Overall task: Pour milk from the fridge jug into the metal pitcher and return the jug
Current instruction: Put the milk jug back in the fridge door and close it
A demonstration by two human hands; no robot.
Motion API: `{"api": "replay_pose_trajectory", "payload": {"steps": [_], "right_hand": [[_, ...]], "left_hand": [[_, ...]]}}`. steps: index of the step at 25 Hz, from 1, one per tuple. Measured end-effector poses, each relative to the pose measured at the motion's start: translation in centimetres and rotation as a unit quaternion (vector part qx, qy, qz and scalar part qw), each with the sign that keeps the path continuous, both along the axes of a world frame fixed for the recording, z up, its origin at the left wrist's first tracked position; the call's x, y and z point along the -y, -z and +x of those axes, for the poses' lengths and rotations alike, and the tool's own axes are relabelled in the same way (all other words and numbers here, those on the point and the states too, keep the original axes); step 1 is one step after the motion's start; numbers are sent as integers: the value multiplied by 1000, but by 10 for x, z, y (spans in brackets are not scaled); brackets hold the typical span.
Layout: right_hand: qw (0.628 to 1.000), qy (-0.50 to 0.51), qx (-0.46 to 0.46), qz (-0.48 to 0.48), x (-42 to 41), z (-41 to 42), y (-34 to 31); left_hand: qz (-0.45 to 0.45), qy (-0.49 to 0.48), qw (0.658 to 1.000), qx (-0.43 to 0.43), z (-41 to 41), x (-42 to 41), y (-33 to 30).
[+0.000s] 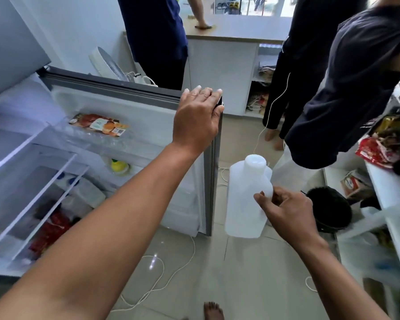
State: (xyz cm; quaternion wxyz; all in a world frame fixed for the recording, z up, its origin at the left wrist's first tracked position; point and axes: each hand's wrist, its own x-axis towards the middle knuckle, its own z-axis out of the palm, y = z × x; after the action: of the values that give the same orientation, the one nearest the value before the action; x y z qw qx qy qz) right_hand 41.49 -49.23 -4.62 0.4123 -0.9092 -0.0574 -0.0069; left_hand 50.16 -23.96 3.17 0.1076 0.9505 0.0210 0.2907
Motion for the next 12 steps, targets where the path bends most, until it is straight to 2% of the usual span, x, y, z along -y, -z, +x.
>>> {"api": "replay_pose_trajectory", "payload": {"steps": [3, 7, 10, 12], "right_hand": [[1000, 2, -4, 1, -3, -4, 4], [1000, -3, -23, 14, -15, -14, 9], [998, -35, -50, 15, -30, -25, 21], [996, -56, -69, 10, -42, -34, 38]], "left_hand": [[-9, 13, 1000, -6, 2, 1, -1], [-91, 71, 993, 2, -42, 3, 2], [-179, 88, 980, 25, -115, -5, 40], [-271, 36, 962, -27, -165, -12, 83]]}}
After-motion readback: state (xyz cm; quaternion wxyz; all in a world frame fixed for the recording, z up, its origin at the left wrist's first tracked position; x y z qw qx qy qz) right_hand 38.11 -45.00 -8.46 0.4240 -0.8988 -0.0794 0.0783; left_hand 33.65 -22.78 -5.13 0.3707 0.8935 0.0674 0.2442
